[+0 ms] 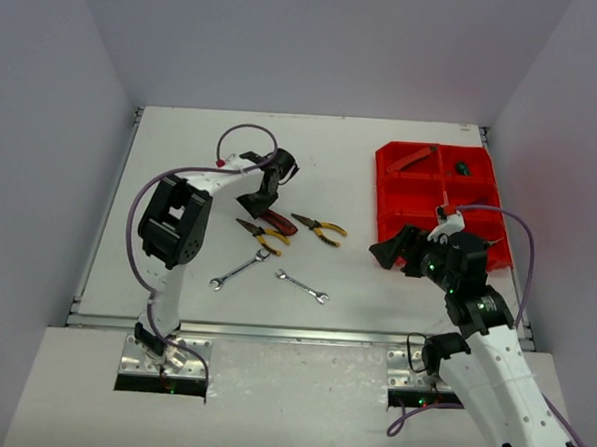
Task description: Sort the tools into containers
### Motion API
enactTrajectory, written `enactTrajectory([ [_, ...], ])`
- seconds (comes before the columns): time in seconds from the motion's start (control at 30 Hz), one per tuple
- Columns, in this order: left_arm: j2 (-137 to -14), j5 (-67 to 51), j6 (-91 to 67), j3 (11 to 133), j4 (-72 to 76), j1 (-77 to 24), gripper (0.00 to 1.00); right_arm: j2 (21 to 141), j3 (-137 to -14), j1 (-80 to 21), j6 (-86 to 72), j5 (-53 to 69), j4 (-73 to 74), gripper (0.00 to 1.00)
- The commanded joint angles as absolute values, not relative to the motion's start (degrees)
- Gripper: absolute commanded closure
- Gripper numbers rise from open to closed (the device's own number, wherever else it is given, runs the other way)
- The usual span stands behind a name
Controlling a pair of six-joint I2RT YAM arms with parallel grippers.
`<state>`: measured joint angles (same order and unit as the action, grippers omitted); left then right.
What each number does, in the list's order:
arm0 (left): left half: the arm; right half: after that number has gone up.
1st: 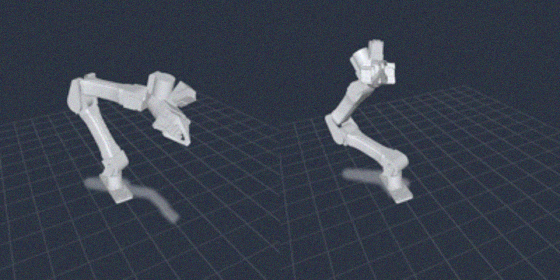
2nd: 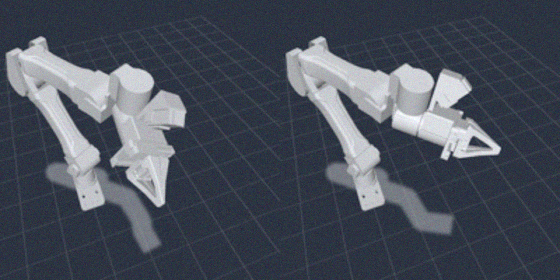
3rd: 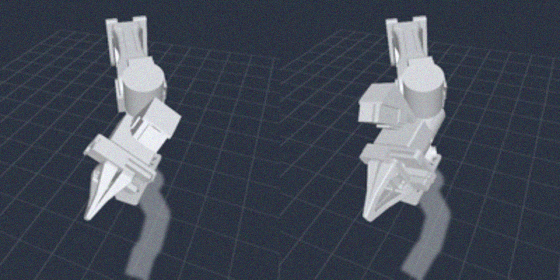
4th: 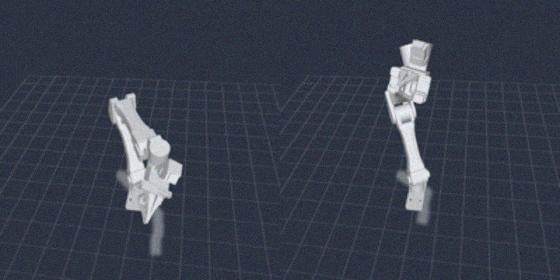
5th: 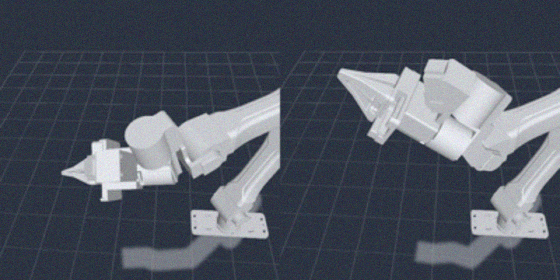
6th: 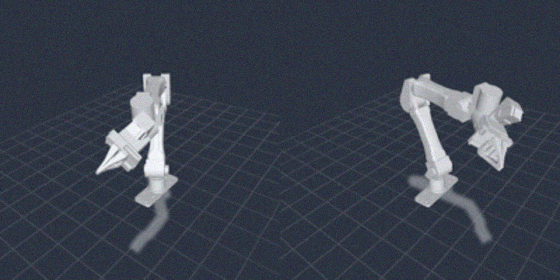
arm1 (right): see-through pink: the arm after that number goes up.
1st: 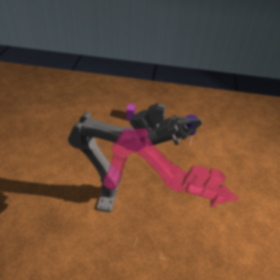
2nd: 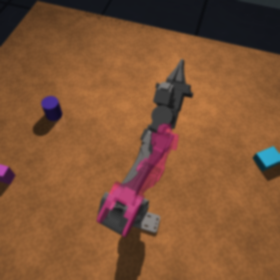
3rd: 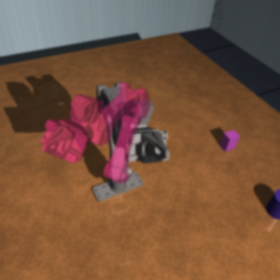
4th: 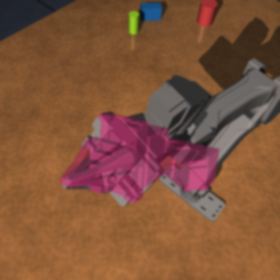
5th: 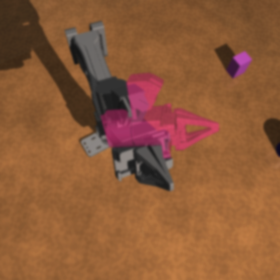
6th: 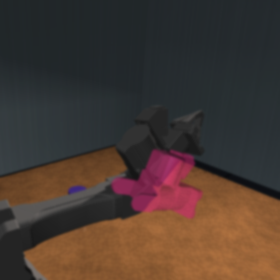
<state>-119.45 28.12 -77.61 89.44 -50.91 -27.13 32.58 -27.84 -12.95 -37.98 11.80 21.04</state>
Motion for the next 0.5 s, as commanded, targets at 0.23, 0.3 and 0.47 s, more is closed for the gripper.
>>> enactTrajectory([
  [0.23, -80.29, 16.23, -44.11, 57.75, 2.92, -35.74, 1.0, 43.22, -30.42, -13.01, -39.88, 43.25, 1.04, 0.01],
  [0.3, -77.61, 13.64, -42.74, 56.11, 5.38, -36.63, 1.0, 45.68, -31.95, -13.27, -39.55, 44.86, 0.55, 0.03],
  [0.47, -74.71, 4.57, -38.85, 56.33, 6.59, -42.96, 1.0, 53.44, -38.93, -19.61, -34.02, 42.02, 3.53, 0.17],
])
